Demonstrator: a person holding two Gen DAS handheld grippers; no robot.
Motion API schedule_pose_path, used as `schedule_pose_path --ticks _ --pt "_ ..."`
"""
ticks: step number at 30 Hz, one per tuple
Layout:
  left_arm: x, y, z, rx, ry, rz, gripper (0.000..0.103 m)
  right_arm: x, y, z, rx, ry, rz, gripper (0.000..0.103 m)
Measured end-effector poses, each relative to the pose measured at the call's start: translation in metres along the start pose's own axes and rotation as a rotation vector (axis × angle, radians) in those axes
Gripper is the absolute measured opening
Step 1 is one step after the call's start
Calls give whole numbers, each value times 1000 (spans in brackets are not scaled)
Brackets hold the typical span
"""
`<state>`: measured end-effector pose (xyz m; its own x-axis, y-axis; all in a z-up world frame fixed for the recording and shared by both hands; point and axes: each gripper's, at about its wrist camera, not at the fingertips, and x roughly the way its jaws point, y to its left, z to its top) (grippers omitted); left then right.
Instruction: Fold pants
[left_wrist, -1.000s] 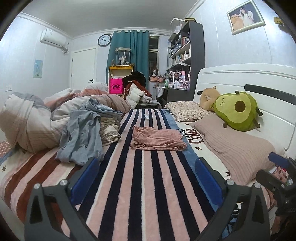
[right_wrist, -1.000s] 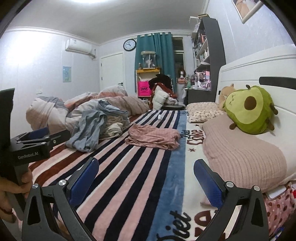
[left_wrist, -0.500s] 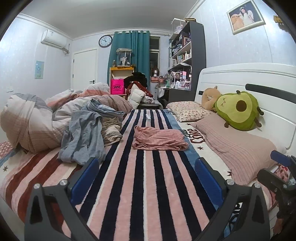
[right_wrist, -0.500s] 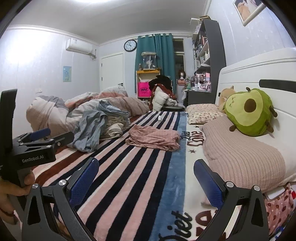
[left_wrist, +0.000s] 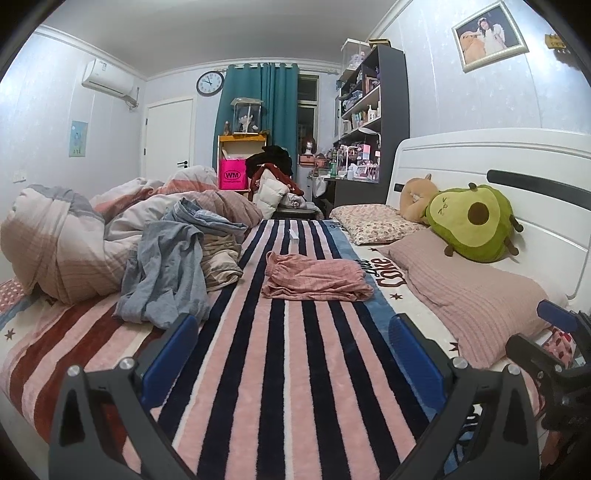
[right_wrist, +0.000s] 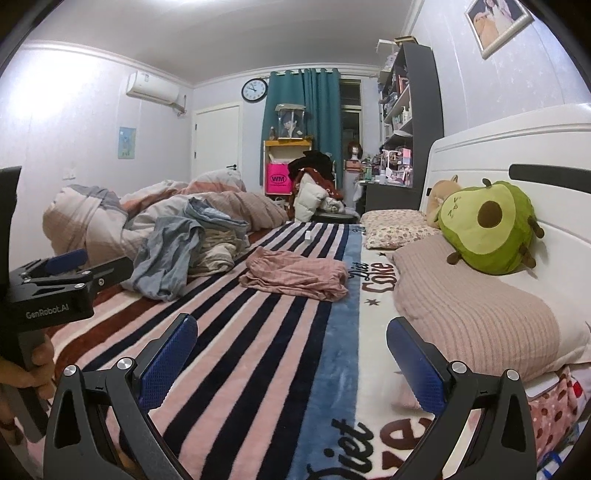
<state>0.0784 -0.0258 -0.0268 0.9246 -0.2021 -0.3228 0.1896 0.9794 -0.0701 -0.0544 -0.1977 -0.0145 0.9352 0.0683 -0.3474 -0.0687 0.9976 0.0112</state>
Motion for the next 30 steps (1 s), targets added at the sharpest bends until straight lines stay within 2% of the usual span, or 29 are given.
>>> schedule_pose_path --ticks 30 --pt "3 11 -3 -4 13 19 102 -9 -5 4 16 -20 3 102"
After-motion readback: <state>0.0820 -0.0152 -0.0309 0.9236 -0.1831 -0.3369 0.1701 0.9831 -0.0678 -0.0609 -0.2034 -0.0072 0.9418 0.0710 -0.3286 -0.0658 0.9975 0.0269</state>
